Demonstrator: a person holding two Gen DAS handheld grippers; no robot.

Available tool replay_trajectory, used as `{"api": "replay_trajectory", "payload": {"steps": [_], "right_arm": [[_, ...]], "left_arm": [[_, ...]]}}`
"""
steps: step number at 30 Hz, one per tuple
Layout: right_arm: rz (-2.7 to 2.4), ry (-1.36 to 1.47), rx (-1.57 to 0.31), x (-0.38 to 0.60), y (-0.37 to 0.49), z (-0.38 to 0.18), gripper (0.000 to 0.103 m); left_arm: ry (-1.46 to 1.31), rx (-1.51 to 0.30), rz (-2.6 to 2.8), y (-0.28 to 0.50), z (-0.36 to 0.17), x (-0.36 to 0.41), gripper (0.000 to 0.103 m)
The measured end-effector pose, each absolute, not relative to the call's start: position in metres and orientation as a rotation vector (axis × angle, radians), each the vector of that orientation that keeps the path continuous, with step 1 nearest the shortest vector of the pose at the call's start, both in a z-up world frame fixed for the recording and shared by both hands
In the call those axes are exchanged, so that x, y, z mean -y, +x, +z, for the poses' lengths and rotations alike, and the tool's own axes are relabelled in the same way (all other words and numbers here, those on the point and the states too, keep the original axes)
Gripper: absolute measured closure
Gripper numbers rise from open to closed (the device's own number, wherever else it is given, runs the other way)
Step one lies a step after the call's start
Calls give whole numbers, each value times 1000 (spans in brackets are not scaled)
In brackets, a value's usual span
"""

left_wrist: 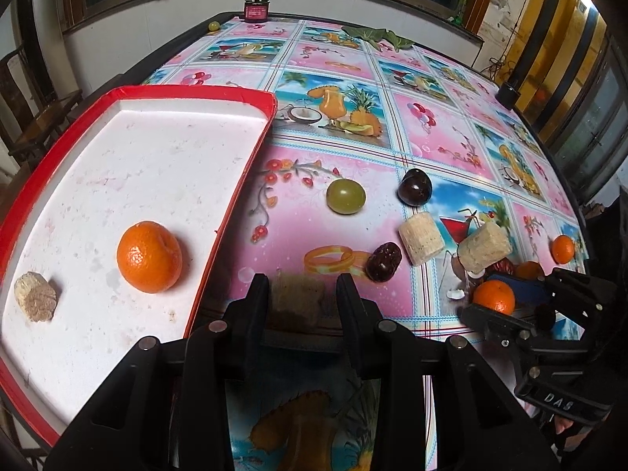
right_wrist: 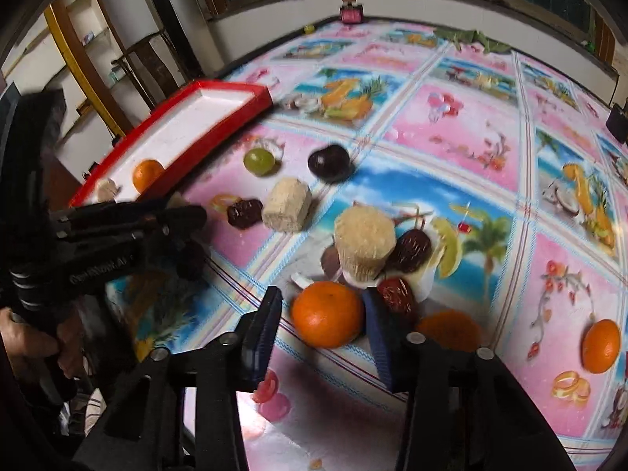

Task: Organize fruits
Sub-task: 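Grasp another beige cube with the left tool while the right tool grasps another orange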

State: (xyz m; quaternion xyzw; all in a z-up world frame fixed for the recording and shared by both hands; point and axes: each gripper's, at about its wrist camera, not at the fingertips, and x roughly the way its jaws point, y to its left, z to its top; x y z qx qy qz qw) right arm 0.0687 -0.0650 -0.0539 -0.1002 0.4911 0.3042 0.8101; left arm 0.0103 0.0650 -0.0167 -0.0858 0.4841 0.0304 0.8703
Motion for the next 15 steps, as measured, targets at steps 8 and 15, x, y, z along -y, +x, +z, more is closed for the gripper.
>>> {"api": "replay_trajectory", "payload": {"steps": [8, 15], "right_arm": [[661, -249, -1038, 59, 63, -53, 68], [663, -233, -1028, 58, 61, -52, 68]], "left_arm": [[-142, -1014, 65, 4, -17, -62, 71], [-56, -999, 86, 3, -21, -56, 79]]}}
